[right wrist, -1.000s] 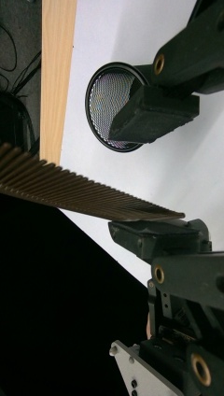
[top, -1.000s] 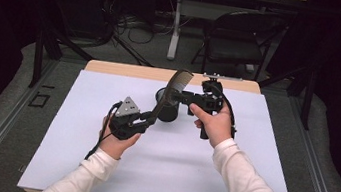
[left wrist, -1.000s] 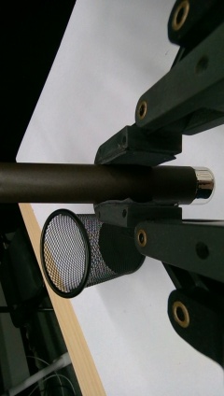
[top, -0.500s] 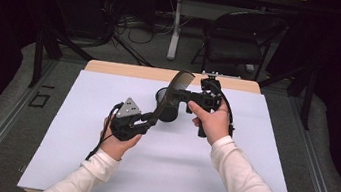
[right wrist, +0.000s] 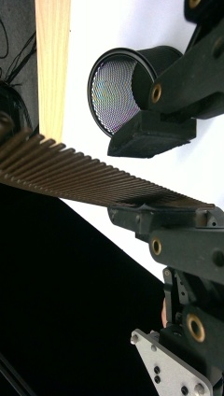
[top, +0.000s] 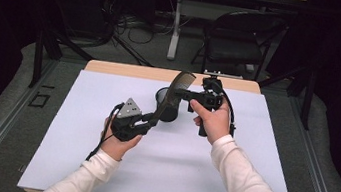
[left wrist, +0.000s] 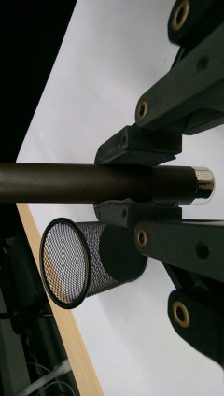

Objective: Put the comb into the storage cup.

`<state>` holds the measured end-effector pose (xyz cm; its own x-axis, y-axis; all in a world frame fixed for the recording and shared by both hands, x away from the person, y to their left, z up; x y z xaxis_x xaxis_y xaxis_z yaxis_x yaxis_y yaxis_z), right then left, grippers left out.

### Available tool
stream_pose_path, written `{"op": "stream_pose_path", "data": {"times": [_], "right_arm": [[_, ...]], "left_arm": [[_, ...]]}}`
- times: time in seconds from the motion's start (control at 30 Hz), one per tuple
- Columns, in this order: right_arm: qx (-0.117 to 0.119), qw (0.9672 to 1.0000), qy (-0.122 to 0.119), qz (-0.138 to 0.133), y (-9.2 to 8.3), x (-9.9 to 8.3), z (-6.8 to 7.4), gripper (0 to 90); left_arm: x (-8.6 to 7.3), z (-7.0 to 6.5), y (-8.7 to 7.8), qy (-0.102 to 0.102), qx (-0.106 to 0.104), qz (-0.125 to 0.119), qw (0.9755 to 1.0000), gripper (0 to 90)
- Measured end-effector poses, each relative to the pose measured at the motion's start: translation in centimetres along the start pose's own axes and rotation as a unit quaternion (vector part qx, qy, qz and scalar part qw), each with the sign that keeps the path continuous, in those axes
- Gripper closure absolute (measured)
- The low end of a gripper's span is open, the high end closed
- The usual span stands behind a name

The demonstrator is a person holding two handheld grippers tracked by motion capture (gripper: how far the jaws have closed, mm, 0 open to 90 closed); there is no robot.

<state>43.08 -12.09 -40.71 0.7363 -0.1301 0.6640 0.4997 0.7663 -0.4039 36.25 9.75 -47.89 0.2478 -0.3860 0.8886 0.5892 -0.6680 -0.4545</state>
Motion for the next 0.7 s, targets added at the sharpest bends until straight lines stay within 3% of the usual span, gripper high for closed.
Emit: {"op": "stream_pose_path", "data": {"times": [0.7], "right_arm": [[0.04,0.9984,0.038,0.009,0.26,0.11,-0.32,76.0]], "left_arm": [[0.01,-0.19,0.03,-0.002,-0.005,-0.002,1.0,72.8]]}}
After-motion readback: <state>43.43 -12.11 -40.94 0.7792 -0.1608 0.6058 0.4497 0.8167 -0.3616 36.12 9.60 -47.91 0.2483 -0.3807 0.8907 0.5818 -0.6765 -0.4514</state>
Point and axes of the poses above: each handheld gripper's, and its own axes: y roughly forward along the jaws, x roughly out of its top, z roughly to its left, the point moved 2 cm from there along y, roughly forward along the jaws, and after that the axes turned 8 degrees about y, right-handed, at the moved point
